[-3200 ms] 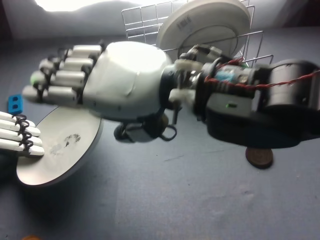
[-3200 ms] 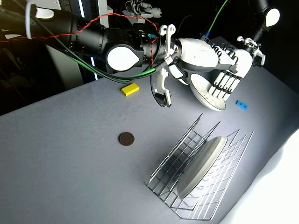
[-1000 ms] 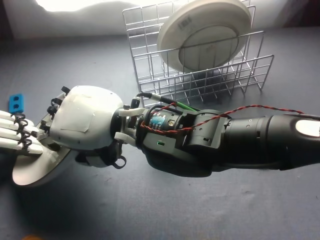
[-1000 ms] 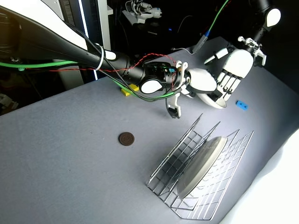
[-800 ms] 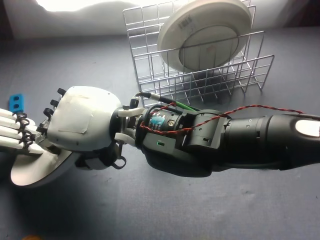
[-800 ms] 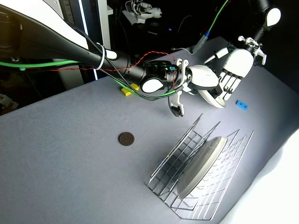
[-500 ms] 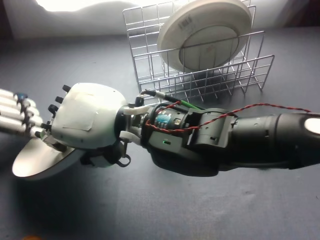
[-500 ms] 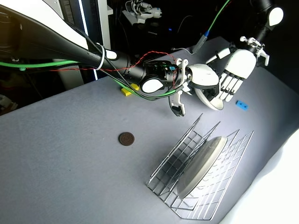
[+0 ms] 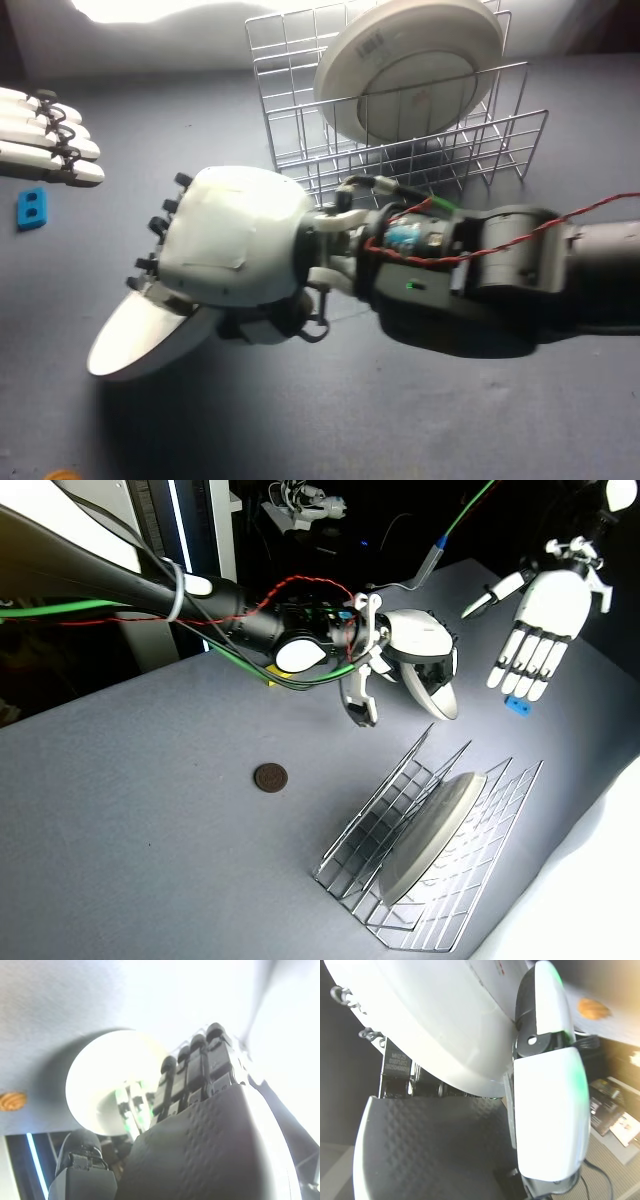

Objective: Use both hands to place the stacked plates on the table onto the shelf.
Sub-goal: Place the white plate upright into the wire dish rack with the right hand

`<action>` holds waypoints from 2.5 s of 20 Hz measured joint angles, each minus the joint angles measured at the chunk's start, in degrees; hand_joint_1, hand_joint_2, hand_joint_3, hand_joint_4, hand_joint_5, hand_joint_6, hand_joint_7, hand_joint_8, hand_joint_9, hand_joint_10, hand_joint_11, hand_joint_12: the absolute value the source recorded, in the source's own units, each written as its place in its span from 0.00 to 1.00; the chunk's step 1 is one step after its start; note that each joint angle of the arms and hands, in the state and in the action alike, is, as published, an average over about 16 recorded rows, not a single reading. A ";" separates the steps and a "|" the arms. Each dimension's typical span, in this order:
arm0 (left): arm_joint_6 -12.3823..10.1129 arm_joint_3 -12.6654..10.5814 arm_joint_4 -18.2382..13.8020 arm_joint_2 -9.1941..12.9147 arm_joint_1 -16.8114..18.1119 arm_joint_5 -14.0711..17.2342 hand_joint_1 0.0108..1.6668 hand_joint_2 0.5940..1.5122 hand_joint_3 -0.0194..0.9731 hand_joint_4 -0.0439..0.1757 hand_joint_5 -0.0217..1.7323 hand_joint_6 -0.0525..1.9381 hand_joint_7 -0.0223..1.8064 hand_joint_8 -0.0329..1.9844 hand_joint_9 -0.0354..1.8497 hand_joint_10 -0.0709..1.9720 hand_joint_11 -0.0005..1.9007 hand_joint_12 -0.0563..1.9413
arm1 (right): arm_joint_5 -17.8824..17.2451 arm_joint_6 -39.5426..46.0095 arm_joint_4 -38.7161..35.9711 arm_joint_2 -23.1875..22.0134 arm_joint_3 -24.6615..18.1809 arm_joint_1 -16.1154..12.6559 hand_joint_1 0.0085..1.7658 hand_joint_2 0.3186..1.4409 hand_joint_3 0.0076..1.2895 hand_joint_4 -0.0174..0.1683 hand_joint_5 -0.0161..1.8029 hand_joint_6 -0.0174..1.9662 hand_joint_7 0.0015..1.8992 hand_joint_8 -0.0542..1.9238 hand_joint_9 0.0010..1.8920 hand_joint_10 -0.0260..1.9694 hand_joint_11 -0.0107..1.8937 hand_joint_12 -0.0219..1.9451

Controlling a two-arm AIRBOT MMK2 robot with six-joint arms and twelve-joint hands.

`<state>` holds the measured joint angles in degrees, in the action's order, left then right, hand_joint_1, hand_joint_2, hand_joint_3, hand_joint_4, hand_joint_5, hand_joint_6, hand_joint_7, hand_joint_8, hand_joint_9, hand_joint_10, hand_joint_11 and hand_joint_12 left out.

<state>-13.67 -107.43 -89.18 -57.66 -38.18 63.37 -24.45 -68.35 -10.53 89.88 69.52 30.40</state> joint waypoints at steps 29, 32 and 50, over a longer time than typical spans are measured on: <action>-0.02 -0.45 -1.28 1.05 4.39 2.55 0.00 0.48 0.04 0.21 0.05 0.03 0.02 0.01 0.03 0.04 0.01 0.03 | 24.24 46.37 -2.46 -30.28 -13.83 -25.77 0.73 0.59 0.00 0.14 0.55 0.49 0.56 0.45 0.61 0.21 0.46 0.54; -0.21 -0.24 -1.21 1.06 4.69 2.81 0.00 0.48 0.04 0.21 0.05 0.03 0.02 0.01 0.03 0.04 0.01 0.03 | 22.96 53.99 -8.12 -30.31 -11.96 -25.75 0.74 0.59 0.00 0.13 0.55 0.49 0.56 0.45 0.60 0.24 0.47 0.55; -0.87 2.42 -2.05 1.50 5.83 2.83 0.00 0.50 0.04 0.21 0.05 0.03 0.02 0.01 0.03 0.04 0.01 0.03 | 17.29 83.73 -34.53 -29.74 -7.42 -23.66 0.75 0.60 0.00 0.14 0.54 0.50 0.55 0.45 0.59 0.30 0.48 0.55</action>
<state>-14.54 -105.01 -91.24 -56.16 -32.34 66.20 -7.16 15.38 -45.06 60.14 62.10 6.74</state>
